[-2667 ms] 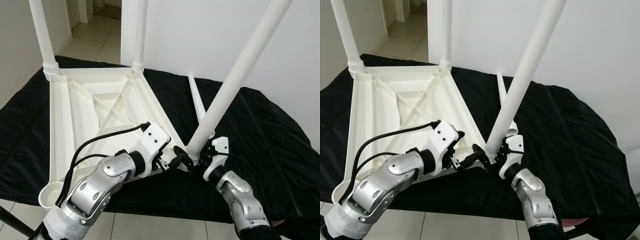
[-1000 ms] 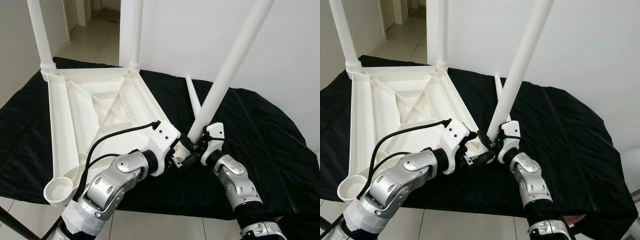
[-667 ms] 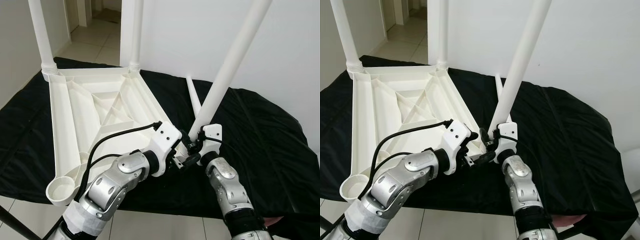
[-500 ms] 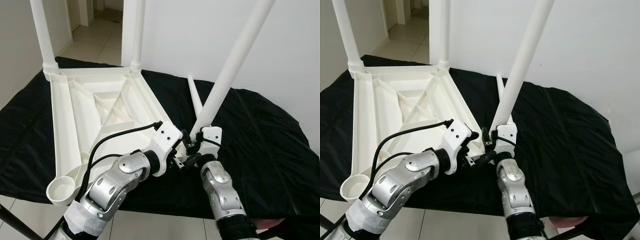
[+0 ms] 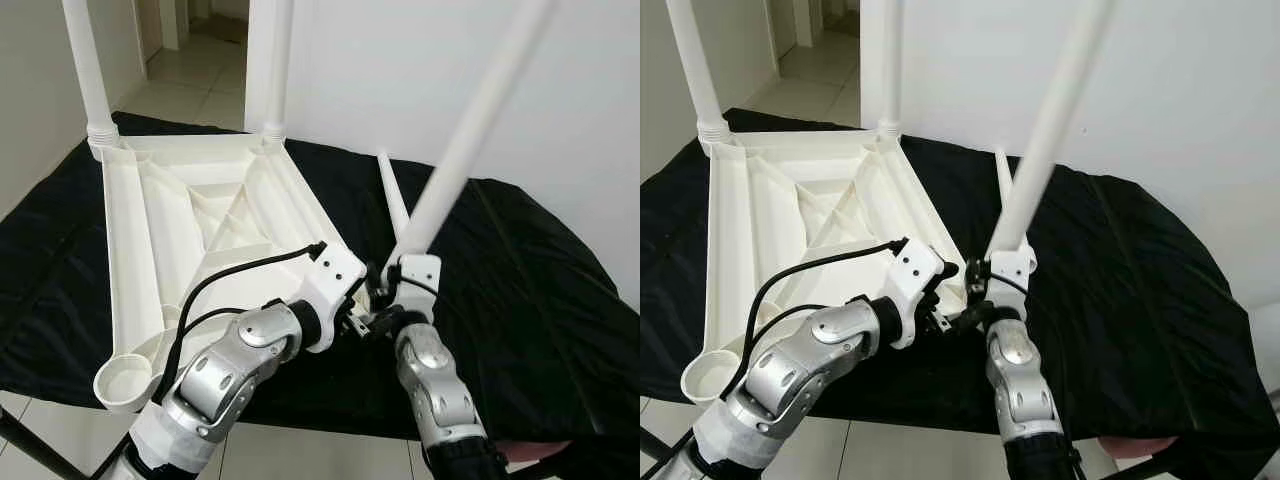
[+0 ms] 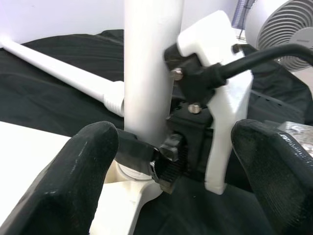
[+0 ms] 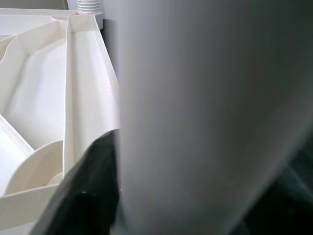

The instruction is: Building children table

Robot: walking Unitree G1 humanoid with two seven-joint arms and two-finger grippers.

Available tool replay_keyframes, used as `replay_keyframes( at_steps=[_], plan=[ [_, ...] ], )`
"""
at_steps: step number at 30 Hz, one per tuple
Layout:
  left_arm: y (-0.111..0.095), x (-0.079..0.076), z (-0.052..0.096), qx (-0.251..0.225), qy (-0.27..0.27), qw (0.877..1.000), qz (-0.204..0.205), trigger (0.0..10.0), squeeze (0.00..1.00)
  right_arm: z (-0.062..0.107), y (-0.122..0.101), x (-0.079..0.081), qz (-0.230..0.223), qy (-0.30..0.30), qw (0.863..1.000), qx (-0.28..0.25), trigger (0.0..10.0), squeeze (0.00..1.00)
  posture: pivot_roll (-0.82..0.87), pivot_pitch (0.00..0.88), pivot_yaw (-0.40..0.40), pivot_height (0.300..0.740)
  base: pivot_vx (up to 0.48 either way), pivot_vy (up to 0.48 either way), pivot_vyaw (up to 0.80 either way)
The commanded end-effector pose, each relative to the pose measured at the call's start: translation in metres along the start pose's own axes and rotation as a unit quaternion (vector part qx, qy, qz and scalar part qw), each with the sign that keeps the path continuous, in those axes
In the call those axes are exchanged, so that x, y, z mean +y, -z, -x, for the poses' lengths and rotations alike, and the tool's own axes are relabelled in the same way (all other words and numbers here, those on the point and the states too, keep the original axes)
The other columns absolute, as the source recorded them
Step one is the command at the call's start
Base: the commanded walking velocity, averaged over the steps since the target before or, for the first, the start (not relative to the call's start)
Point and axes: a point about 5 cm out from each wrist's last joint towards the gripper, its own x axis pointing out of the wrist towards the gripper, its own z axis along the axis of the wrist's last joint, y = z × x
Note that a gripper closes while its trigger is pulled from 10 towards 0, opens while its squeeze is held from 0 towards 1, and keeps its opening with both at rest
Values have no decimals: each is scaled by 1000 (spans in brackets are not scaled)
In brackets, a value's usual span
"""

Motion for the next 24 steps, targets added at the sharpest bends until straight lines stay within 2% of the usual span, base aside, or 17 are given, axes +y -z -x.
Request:
replay_keyframes(
  at_steps=[1, 6, 7, 8, 9, 13, 17, 19, 20, 22, 24],
  plan=[
    [1, -5, -3, 0, 25, 1000, -2, 10000, 0, 5, 15, -3, -8, 11, 999, 32, 10000, 1000, 25, 0, -157, 740, 0, 0, 0],
    [0, -6, -4, -2, 29, 1000, -5, 10000, 0, 2, 6, -14, 5, -13, 1000, 5, 10000, 1000, 24, 0, -156, 740, 0, 0, 0],
    [0, -7, -4, -3, 29, 1000, -5, 10000, 0, 0, 4, -17, 13, -41, 999, 2, 10000, 443, 28, 0, -151, 740, 0, 0, 0],
    [0, -7, -4, -4, 29, 1000, -5, 10000, 0, 0, 4, -18, 19, -61, 998, 0, 10000, 443, 28, 0, -151, 740, 0, 0, 0],
    [0, -7, -4, -4, 30, 1000, -6, 10000, 0, -1, 2, -20, 20, -85, 996, -4, 10000, 0, 28, 0, -147, 740, 0, 0, 0],
    [0, -7, -5, -4, 31, 999, -8, 10000, 0, -6, -1, -25, 24, -124, 992, -8, 10000, 0, 30, 0, -143, 740, 0, 0, 0],
    [-1, -7, -5, -4, 31, 999, -9, 10000, 0, -8, -3, -27, 27, -137, 990, -9, 10000, 0, 31, 0, -143, 740, 0, 0, 0],
    [-2, -7, -5, -5, 32, 999, -12, 10000, 0, -13, -7, -31, 33, -179, 983, -16, 10000, 0, 36, 0, -141, 740, 0, 0, 0],
    [-2, -7, -5, -5, 32, 999, -12, 10000, 0, -13, -7, -31, 33, -179, 983, -16, 10000, 0, 36, 0, -141, 740, 0, 0, 0],
    [-3, -5, -6, -5, 31, 999, -16, 10000, 0, -18, -12, -34, 43, -224, 973, -24, 10000, 0, 32, 0, -132, 740, 0, 0, 0],
    [-3, -5, -6, -5, 31, 999, -16, 10000, 0, -18, -12, -34, 43, -224, 973, -24, 10000, 0, 32, 0, -132, 740, 0, 0, 0]
  ],
)
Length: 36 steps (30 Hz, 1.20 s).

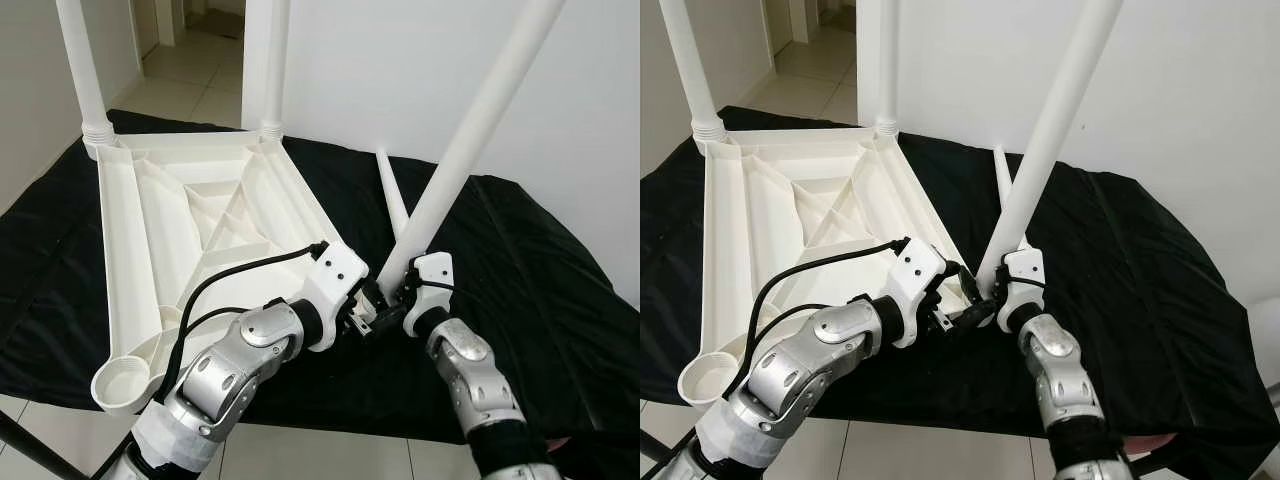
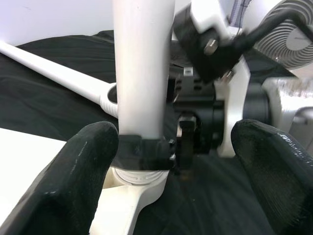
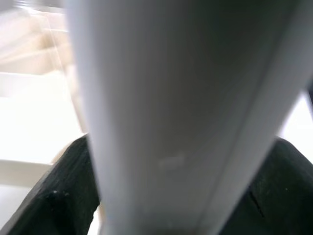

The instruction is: Building children table

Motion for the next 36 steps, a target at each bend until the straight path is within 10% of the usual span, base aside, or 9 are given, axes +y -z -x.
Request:
replay_keyframes(
  at_steps=[1, 6, 9, 13, 25, 26, 27, 36],
  plan=[
    [-2, -5, -4, -2, 32, 999, -11, 10000, 0, -2, -1, -4, 3, -24, 1000, -1, 10000, 0, 33, 0, -132, 740, 0, 0, 0],
    [-3, -3, -5, 0, 33, 999, -18, 10000, 0, -9, -1, -7, 19, -80, 997, 7, 9137, 0, 41, 0, -134, 740, 0, 0, 0],
    [-2, -2, -5, 3, 32, 999, -22, 10000, 0, -15, 3, -9, 29, -102, 994, 20, 745, 0, 54, 0, -134, 740, 0, 0, 0],
    [-3, -2, -4, 3, 33, 999, -23, 10000, 0, -17, 5, -9, 23, -110, 993, 24, 0, 0, 56, 0, -136, 740, 0, 0, 0],
    [-5, -1, -4, 0, 32, 999, -27, 10000, 0, -19, 16, -9, -17, -124, 992, 31, 0, 0, 60, 0, -153, 740, 0, 0, 0],
    [-4, -1, -3, -1, 33, 999, -26, 10000, 0, -19, 17, -8, -27, -117, 992, 30, 2431, 0, 60, 0, -158, 740, 0, 0, 0],
    [-3, -2, -3, -1, 34, 999, -25, 10000, 0, -19, 17, -7, -36, -109, 993, 27, 10000, 0, 56, 0, -161, 740, 0, 0, 0],
    [6, 3, 0, 9, 19, 999, -32, 10000, 0, -20, 21, -10, -13, 15, 999, 43, 10000, 0, 49, 0, -151, 740, 0, 0, 0]
  ],
)
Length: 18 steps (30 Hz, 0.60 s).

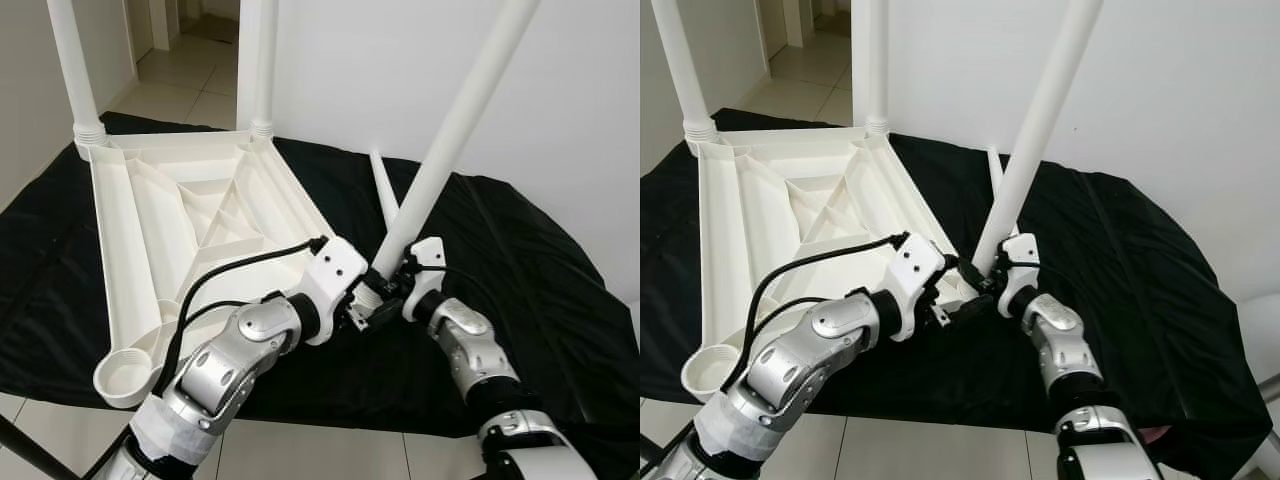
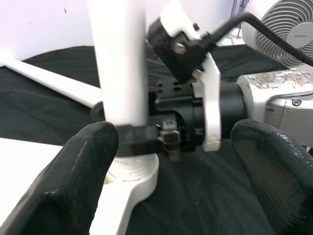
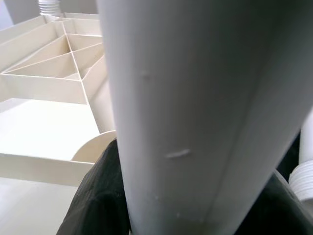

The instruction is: Building children table

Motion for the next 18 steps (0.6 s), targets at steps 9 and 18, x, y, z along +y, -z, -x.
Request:
replay_keyframes(
  at_steps=[9, 18],
  plan=[
    [9, -1, 2, 14, 20, 1000, -8, 10000, 0, 10, 18, 4, -23, 162, 985, 48, 10000, 0, 38, 0, -136, 740, 0, 0, 0],
    [9, -1, -1, 7, 23, 1000, -11, 10000, 0, 19, 14, 19, -8, 290, 956, 46, 10000, 0, 30, 0, -138, 740, 0, 0, 0]
  ],
)
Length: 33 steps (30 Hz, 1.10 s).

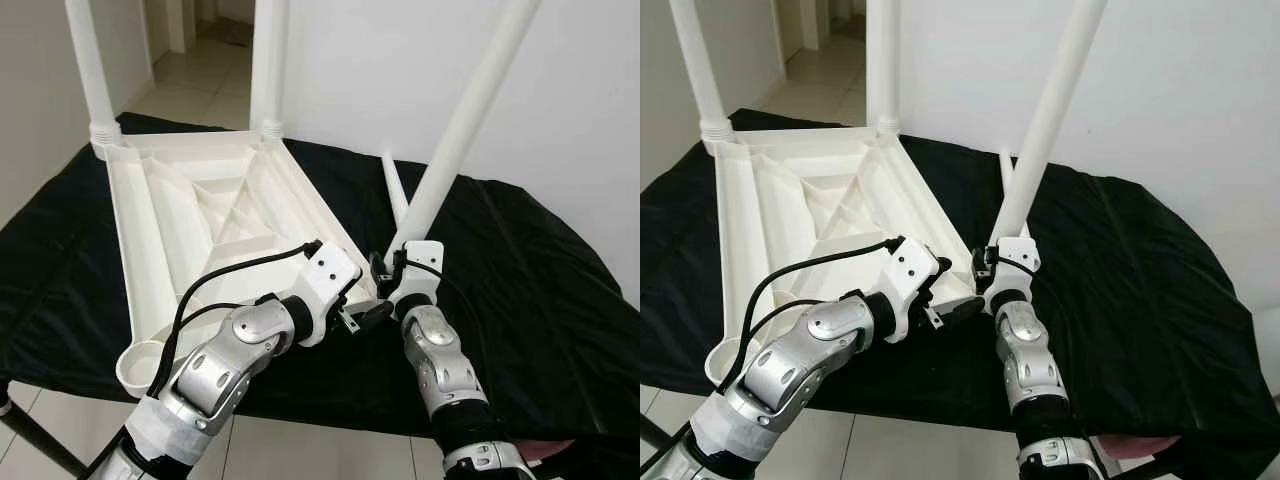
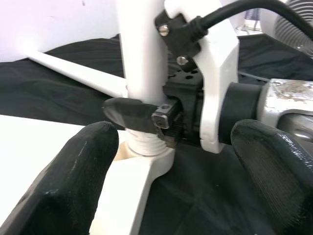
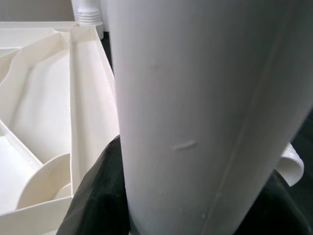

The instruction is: Building children table

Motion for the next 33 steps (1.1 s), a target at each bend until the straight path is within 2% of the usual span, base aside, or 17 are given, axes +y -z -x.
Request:
replay_keyframes(
  at_steps=[1, 4, 7, 13, 15, 16, 20, 26, 27, 28, 29, 30, 31, 33],
  plan=[
    [4, -6, -3, 4, 33, 999, -2, 10000, 0, 11, 15, -8, 30, 55, 997, 35, 10000, 0, 30, 0, -138, 740, 0, 0, 0],
    [4, -6, -3, 4, 33, 999, -2, 10000, 0, 11, 15, -8, 30, 55, 997, 35, 10000, 0, 30, 0, -138, 740, 0, 0, 0],
    [4, -5, -2, 2, 33, 999, -6, 10000, 0, 18, 14, -5, 27, 64, 997, 36, 10000, 0, 29, 0, -143, 740, 0, 0, 0],
    [4, -3, -1, 1, 31, 999, -9, 10000, 0, 22, 16, -9, 30, 66, 996, 44, 10000, 0, 26, 0, -140, 740, 0, 0, 0],
    [4, -2, -1, 1, 31, 999, -10, 10000, 0, 22, 15, -10, 33, 68, 996, 42, 10000, 27, 25, 0, -138, 740, 0, 0, 0],
    [4, -2, 0, 0, 32, 999, -11, 10000, 0, 19, 9, -10, 24, 42, 999, 19, 10000, 1000, 24, 0, -135, 740, 0, 0, 0],
    [4, -3, 0, 0, 35, 999, -12, 10000, 0, 14, 1, -14, 10, 12, 1000, -13, 10000, 1000, 20, 0, -130, 740, 0, 0, 0],
    [3, -4, -1, -2, 38, 999, -12, 10000, 0, 8, -5, -20, 17, -31, 999, -13, 10000, 1000, 18, 0, -129, 740, 0, 0, 0],
    [3, -5, -2, -2, 40, 999, -13, 10000, 0, 4, -9, -25, 25, -53, 998, -15, 10000, 0, 15, 0, -126, 740, 0, 0, 0],
    [3, -5, -2, -2, 40, 999, -13, 10000, 0, 4, -9, -25, 25, -53, 998, -15, 10000, 0, 15, 0, -126, 740, 0, 0, 0],
    [3, -5, -2, -3, 40, 999, -14, 10000, 0, 0, -11, -28, 40, -93, 995, -13, 10000, 0, 17, 0, -124, 740, 0, 0, 0],
    [3, -5, -2, -3, 40, 999, -14, 10000, 0, 0, -11, -28, 40, -93, 995, -13, 10000, 0, 17, 0, -124, 740, 0, 0, 0],
    [2, -4, -2, -4, 41, 999, -16, 10000, 0, -4, -14, -32, 57, -156, 986, -8, 10000, 0, 17, 0, -121, 740, 0, 0, 0],
    [2, -3, -2, -4, 40, 999, -16, 10000, 0, -5, -13, -33, 60, -179, 982, -4, 10000, 0, 18, 0, -121, 740, 0, 0, 0]
  ],
)
